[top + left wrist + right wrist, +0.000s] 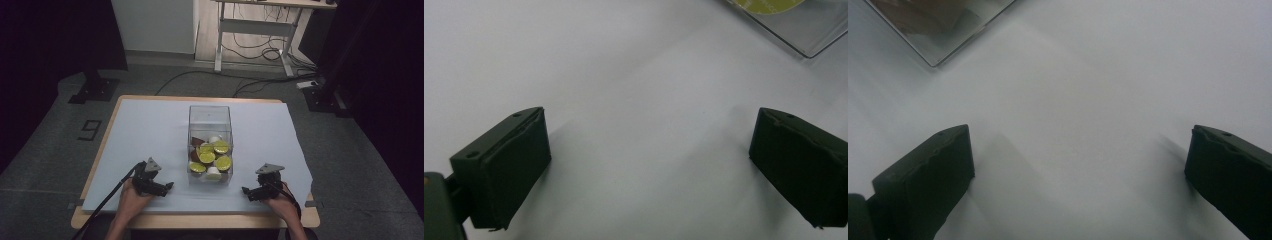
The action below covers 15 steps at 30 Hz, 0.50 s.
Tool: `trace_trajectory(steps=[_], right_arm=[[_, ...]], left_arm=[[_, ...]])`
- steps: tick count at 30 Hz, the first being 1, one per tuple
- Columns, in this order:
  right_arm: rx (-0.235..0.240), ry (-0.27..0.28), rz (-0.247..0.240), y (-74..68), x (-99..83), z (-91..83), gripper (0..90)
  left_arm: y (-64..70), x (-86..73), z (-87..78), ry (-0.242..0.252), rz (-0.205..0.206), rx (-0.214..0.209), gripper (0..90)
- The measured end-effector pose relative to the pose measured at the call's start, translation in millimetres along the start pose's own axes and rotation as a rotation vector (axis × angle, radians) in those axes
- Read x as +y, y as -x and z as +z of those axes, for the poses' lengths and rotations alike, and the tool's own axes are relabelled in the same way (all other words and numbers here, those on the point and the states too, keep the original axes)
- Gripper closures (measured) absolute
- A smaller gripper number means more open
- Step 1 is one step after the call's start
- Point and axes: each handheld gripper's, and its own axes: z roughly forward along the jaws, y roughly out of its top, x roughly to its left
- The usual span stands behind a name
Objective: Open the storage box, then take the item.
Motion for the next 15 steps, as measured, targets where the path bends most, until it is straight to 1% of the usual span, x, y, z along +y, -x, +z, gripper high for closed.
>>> trace_trajectory(steps=[4,7,9,15], right_arm=[[-0.001,-0.009,-0.001,0.0,1.1,0.0,0.0],[-0.002,-0.029,0.004,-0.4,3.5,0.1,0.0],[-0.011,-0.047,0.008,-1.7,5.7,-0.1,0.0],[-0.003,-0.059,0.008,-1.3,7.5,-2.1,0.1]], left_arm=[[0.0,-0.1,0.0,0.001,0.0,0.0,2.6],[0.0,-0.1,0.0,0.001,0.0,0.0,2.6],[0.0,-0.1,0.0,0.001,0.0,0.0,2.6],[0.0,-0.1,0.0,0.001,-0.001,0.0,2.6]])
